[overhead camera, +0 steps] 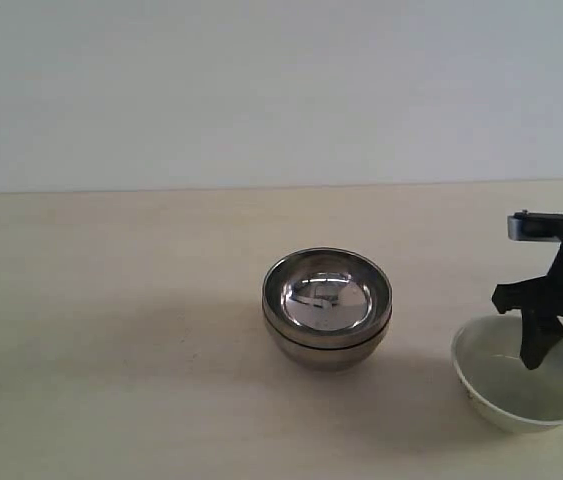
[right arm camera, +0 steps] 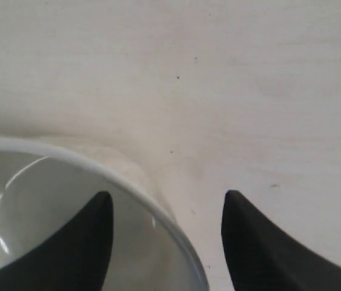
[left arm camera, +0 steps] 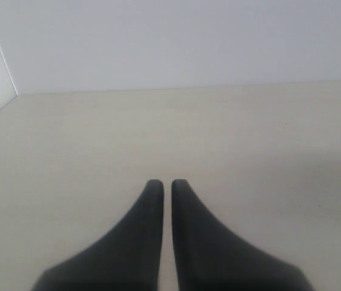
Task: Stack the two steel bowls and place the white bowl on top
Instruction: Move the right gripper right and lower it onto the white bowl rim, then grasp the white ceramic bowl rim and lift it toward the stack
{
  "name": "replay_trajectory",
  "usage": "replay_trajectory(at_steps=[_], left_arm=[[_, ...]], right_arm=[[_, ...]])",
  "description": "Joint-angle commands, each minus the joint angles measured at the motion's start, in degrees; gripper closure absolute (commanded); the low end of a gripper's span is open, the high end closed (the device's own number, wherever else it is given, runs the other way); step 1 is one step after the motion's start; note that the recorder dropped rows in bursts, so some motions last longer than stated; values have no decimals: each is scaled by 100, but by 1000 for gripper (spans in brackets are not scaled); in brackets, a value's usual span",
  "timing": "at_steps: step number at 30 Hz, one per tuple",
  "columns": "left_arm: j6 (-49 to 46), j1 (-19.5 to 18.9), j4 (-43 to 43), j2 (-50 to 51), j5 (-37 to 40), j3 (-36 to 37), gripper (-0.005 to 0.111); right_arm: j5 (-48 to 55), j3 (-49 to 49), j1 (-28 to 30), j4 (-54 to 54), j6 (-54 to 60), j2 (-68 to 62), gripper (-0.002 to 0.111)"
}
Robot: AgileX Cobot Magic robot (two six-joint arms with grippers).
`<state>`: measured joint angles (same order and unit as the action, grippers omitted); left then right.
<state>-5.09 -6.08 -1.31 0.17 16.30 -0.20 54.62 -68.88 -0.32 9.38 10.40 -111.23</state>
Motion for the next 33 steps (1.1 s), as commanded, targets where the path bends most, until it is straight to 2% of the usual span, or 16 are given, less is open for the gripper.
replay_trajectory(at_steps=[1, 4, 6, 11, 27, 33], left_arm=[[65, -3, -15, -17, 1, 20, 103], [65, -3, -15, -17, 1, 20, 103], [65, -3, -15, -17, 1, 20, 103], [65, -3, -15, -17, 1, 20, 103], [65, -3, -15, -17, 1, 20, 103], [65, -3, -15, -17, 1, 20, 103]], right_arm=[[-77, 21, 32, 75, 19, -133, 61], [-134, 21, 32, 75, 30, -184, 65], [-134, 21, 32, 75, 30, -200, 73], [-174, 21, 32, 75, 82, -200, 108], [6, -201, 48, 289, 266, 424, 108], [135, -331, 48, 1447, 989, 819, 108]])
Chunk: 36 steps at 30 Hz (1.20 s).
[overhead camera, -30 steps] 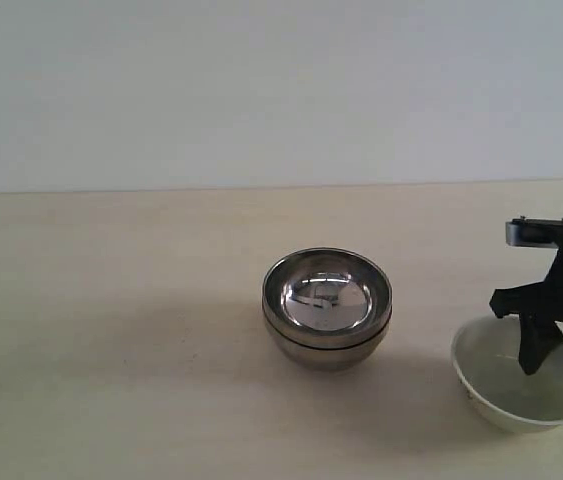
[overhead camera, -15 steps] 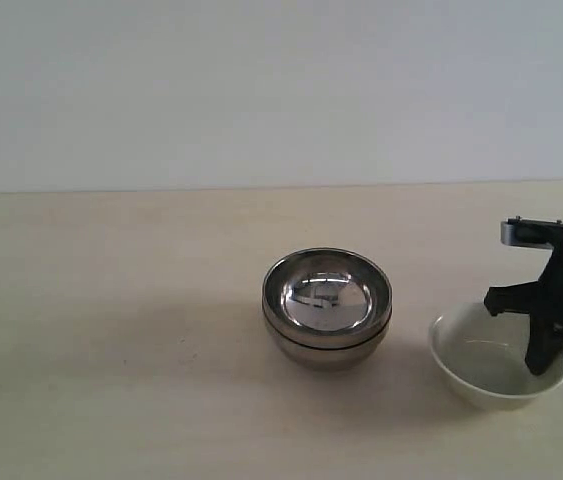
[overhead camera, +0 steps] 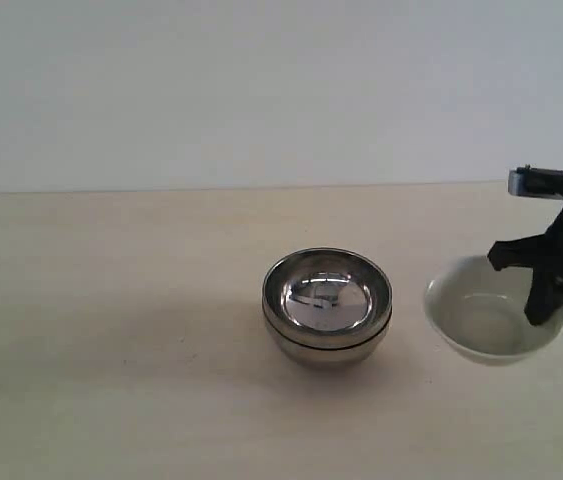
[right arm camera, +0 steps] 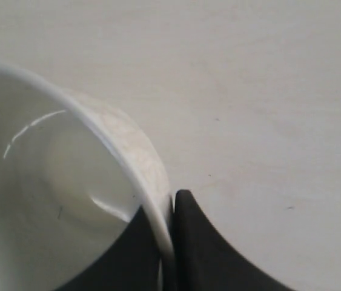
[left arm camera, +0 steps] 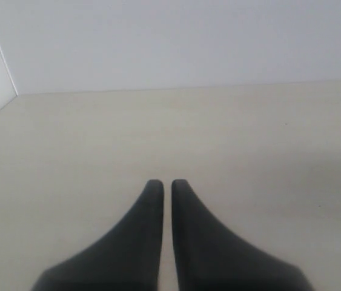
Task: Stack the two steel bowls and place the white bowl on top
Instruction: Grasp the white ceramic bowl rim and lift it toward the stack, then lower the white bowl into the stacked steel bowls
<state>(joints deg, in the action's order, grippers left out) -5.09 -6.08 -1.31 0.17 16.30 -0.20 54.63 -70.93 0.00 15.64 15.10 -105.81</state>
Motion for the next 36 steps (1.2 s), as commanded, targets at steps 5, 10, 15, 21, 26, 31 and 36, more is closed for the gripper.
replay_trajectory(at_steps=[5, 10, 15, 21, 26, 31, 36], left_arm=[[65, -3, -15, -17, 1, 20, 103], [65, -3, -15, -17, 1, 20, 103], [65, -3, -15, -17, 1, 20, 103], [65, -3, -15, -17, 1, 20, 103], [65, -3, -15, -17, 1, 20, 103], [65, -3, -15, -17, 1, 20, 103], [65, -3, -15, -17, 1, 20, 103]], right_arm=[[470, -340, -17, 1934, 1040, 476, 108], [325, -450, -398, 1964, 844, 596, 108], [-215, -641, -1130, 1767, 381, 494, 108], [-423, -1008, -1750, 796, -636, 19, 108], [-512, -1112, -1893, 799, -711, -348, 108], [-577, -1112, -1893, 799, -711, -448, 108], [-588, -1112, -1893, 799, -726, -513, 108]])
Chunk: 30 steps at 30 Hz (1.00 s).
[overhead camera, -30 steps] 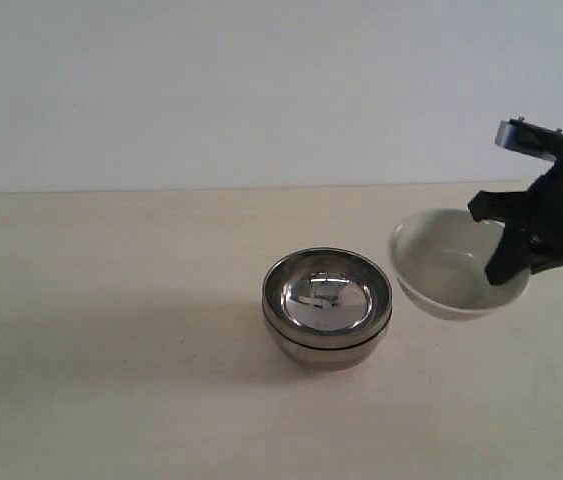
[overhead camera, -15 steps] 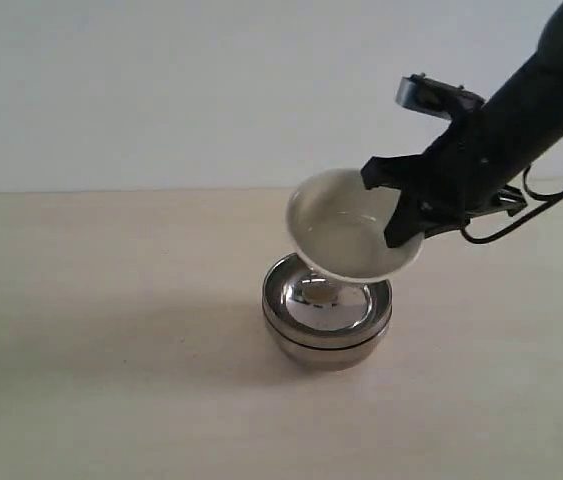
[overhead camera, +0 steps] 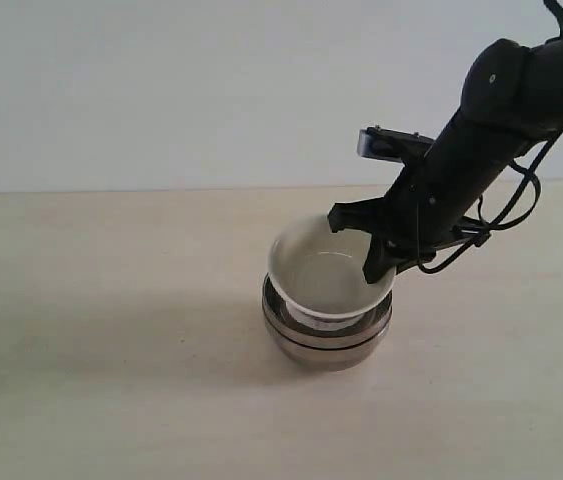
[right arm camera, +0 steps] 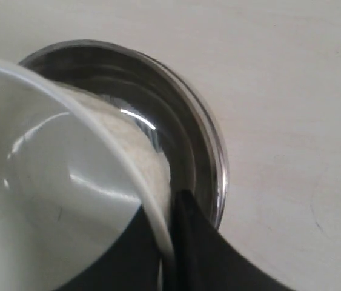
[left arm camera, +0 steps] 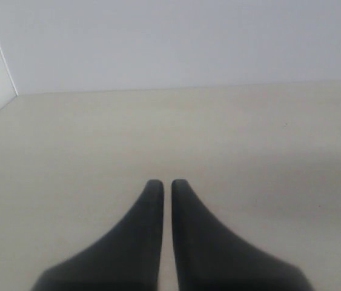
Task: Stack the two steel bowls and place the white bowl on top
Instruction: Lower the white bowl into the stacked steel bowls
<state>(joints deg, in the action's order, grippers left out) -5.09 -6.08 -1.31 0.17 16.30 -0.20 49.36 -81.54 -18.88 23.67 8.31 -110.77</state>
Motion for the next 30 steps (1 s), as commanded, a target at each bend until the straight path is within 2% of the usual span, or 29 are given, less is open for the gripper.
replay_trajectory(at_steps=[1, 26, 28, 30], left_arm=[[65, -3, -15, -17, 1, 20, 103], [65, -3, -15, -17, 1, 20, 103], [65, -3, -15, -17, 1, 20, 103], [65, -3, -15, -17, 1, 20, 103]], right_arm=[[-80, -50, -16, -3, -47, -27, 108], [-286, -50, -66, -3, -24, -179, 108], [-312, -50, -66, 35, -24, -179, 104], [-341, -50, -66, 106, -24, -179, 94]])
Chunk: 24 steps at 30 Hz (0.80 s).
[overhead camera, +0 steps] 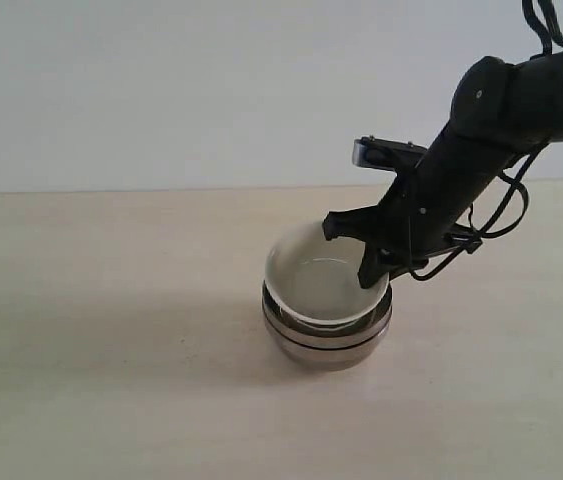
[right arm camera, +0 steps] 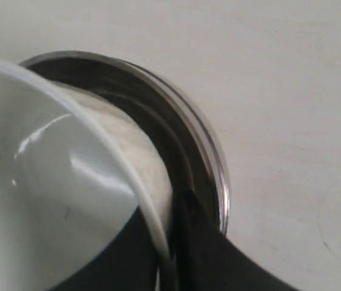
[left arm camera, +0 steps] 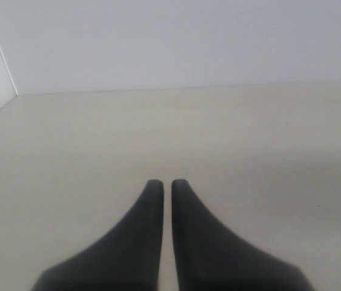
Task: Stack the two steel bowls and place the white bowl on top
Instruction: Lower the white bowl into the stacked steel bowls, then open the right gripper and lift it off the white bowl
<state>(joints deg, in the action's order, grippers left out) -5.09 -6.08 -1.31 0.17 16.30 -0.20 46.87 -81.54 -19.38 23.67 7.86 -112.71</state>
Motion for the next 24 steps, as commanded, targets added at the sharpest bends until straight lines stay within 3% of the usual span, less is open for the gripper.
replay_trajectory(at_steps=[1, 4, 6, 24], left_arm=[[65, -3, -15, -17, 1, 20, 103], [65, -3, -15, -17, 1, 20, 103], [65, -3, -15, -17, 1, 20, 103], [65, -3, -15, -17, 1, 20, 103]], right_arm=[[-113, -50, -15, 166, 35, 15, 88], [-152, -50, -51, 204, 35, 15, 69], [-196, -50, -78, 231, 47, 15, 63], [84, -787, -131, 291, 159, 26, 62]])
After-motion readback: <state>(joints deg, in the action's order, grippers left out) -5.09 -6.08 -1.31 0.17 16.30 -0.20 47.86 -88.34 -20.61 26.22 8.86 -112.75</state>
